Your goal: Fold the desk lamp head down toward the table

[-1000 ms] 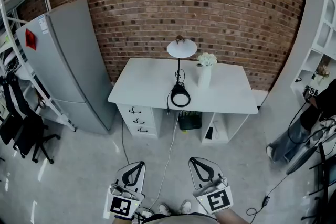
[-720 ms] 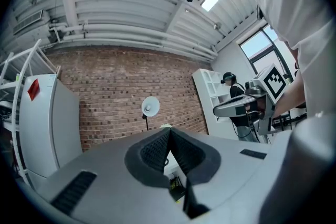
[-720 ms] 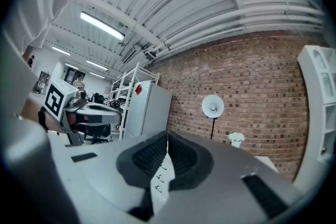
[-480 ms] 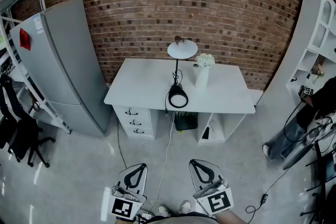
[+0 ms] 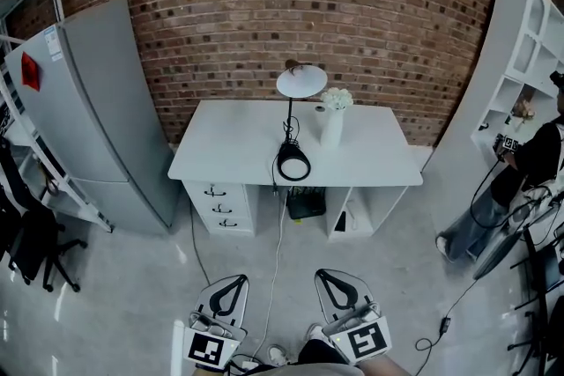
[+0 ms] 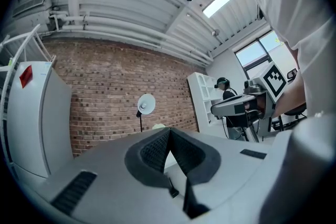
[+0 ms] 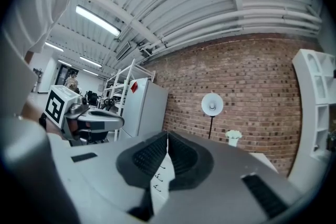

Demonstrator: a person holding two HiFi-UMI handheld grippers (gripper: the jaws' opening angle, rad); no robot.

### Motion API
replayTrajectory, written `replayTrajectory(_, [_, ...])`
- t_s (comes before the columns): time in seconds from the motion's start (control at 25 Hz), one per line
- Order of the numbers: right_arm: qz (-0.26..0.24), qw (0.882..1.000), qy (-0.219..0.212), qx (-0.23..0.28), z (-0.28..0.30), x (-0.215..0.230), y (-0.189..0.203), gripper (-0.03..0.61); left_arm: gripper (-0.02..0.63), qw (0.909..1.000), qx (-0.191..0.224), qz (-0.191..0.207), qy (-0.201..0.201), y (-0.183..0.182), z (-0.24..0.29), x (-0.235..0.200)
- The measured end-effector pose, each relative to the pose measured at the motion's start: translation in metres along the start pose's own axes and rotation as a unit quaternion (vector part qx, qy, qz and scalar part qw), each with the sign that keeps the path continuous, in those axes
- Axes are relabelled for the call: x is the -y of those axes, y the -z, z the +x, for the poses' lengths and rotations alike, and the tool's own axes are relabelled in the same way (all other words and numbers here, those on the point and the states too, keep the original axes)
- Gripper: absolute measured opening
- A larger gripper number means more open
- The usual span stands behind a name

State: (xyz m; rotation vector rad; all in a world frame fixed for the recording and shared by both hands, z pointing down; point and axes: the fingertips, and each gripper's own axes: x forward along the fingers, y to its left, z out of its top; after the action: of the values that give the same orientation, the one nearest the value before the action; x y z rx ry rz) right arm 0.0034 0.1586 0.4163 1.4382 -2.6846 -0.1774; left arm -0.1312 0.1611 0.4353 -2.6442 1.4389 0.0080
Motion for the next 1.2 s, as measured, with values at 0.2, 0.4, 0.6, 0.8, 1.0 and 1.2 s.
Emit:
replayTrajectory(0.2, [0.004, 1.0, 0.004, 0.003, 0.009, 0.01, 0.003, 0.018, 0.008, 1.0, 0.001, 0.006, 0.005, 0.0, 0.013, -0.005])
replayTrajectory(0.4, [0.001, 1.0, -0.01, 0.016, 0.034, 0.026, 0.004, 0.018, 0.008, 0.9999, 0.0, 0.015, -0.004, 0.001, 0.034, -0.016])
replayTrajectory(0.6, [-0.001, 0.999, -0.026, 0.03, 0.065, 0.048, 0.001, 0.018, 0.008, 0.9996, -0.005, 0.016, -0.022, 0.0, 0.061, -0.031])
replayTrajectory(0.8, [0.001, 0.999, -0.031, 0.036, 0.091, 0.085, 0.001, 0.018, 0.008, 0.9992, -0.018, 0.013, -0.033, 0.006, 0.1, -0.042])
replayTrajectory(1.0, [0.001, 0.999, -0.036, 0.031, 0.11, 0.117, 0.009, 0.018, 0.008, 0.9989, -0.027, 0.008, -0.036, 0.013, 0.14, -0.05])
replayTrajectory(1.2, [-0.002, 0.999, -0.043, 0.028, 0.129, 0.148, 0.02, 0.018, 0.008, 0.9991, -0.028, 0.005, -0.031, 0.026, 0.186, -0.05])
